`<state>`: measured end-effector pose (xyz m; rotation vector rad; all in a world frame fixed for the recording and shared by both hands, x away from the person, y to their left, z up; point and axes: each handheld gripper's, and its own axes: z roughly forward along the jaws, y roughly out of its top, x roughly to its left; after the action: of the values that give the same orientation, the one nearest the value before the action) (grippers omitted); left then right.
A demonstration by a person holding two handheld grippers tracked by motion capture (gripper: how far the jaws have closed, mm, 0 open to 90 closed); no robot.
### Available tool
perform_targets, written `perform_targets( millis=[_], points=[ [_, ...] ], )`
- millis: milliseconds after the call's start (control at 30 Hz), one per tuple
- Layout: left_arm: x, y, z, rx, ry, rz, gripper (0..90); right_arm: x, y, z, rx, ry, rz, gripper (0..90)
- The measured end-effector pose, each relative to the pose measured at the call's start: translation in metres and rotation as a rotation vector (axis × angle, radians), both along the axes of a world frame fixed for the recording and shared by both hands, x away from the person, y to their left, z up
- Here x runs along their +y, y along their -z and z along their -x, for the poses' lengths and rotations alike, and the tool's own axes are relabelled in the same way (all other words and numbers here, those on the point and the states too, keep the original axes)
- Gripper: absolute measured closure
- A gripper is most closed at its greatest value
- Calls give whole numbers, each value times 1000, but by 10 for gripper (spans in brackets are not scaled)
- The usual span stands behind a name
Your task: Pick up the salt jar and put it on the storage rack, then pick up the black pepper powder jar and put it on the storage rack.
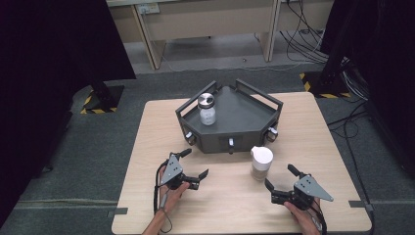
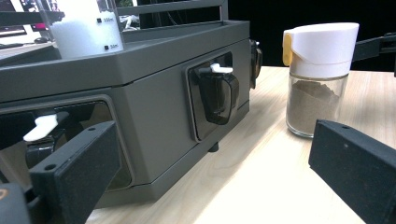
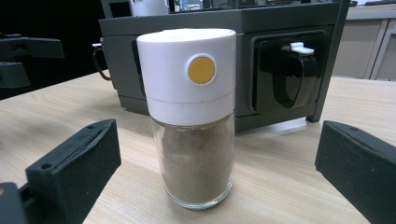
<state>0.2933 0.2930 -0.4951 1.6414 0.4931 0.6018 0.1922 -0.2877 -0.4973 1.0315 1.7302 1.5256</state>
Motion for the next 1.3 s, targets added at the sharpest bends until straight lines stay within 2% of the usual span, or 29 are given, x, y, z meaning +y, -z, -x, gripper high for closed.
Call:
perform_targets(
  millis=[367, 1300],
  points=[
    [-2, 2, -2, 15, 3, 8, 15, -1, 1, 0, 2, -1, -8, 2],
    [-3, 2, -2, 7, 1, -1, 14, -1, 0, 0, 3, -4, -2, 2]
  ],
)
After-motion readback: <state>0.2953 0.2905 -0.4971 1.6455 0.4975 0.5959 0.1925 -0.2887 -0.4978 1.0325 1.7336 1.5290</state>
